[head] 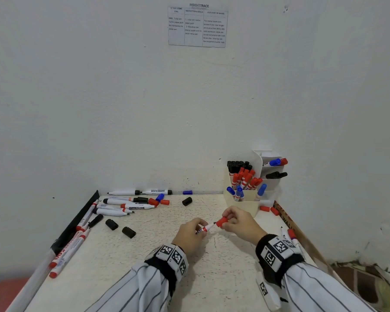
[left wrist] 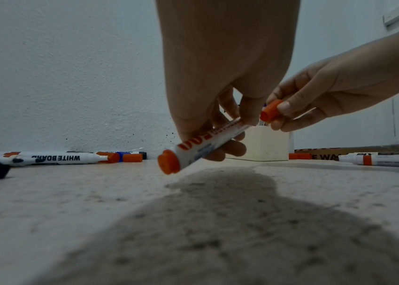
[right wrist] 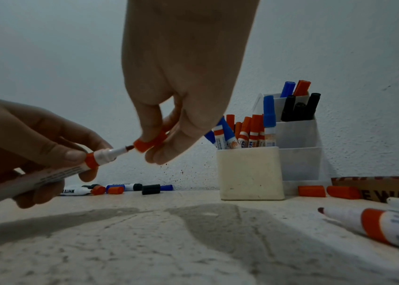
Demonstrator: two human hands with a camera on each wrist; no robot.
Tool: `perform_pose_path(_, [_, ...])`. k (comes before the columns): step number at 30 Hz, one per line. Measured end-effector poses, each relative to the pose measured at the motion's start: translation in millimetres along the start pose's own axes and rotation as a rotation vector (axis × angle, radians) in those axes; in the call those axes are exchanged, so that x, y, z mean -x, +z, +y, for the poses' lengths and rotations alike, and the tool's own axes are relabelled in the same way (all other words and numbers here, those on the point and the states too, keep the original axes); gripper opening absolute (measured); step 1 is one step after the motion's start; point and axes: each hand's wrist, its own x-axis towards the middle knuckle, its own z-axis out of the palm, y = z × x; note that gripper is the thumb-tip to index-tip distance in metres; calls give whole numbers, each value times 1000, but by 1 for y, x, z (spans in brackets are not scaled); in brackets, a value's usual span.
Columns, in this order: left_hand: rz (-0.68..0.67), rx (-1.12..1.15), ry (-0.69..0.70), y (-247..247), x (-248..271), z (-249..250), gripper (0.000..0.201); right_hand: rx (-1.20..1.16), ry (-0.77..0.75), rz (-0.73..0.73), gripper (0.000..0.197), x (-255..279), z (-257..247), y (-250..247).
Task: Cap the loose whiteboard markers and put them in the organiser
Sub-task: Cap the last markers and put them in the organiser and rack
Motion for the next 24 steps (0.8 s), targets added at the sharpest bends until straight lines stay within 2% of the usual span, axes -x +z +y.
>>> perform_pose_path(3, [2, -6, 6, 1, 0, 1, 24, -42, -12, 27, 23, 2, 0, -1])
perform_pose_path(7, [-43, -31, 26, 3, 1, 5, 23, 42, -26, -82, 19, 5, -1, 4])
perform_pose_path(10, [-62, -163, -43, 5, 1, 10, 29, -6, -6, -69, 9, 7, -4, 7])
perform_pose_path(13, [-51, -328, -135, 6, 1, 17, 59, -75, -40, -115, 4, 10, -7, 8])
perform_pose_path(15, [-26, -324, -170, 6, -2, 19, 76, -132, -78, -137, 10, 13, -11, 8])
perform_pose_path(16, [-4, -308, -175, 5, -3, 20, 78, -153, -91, -140, 13, 14, -13, 8])
perform_pose_path(21, [76, -139, -156, 5, -3, 22, 63, -98, -115, -138, 16, 20, -22, 3])
perform_pose_path(24, [127, -35, -127, 2, 0, 28, 61, 67, -32, -91, 11, 18, -14, -13])
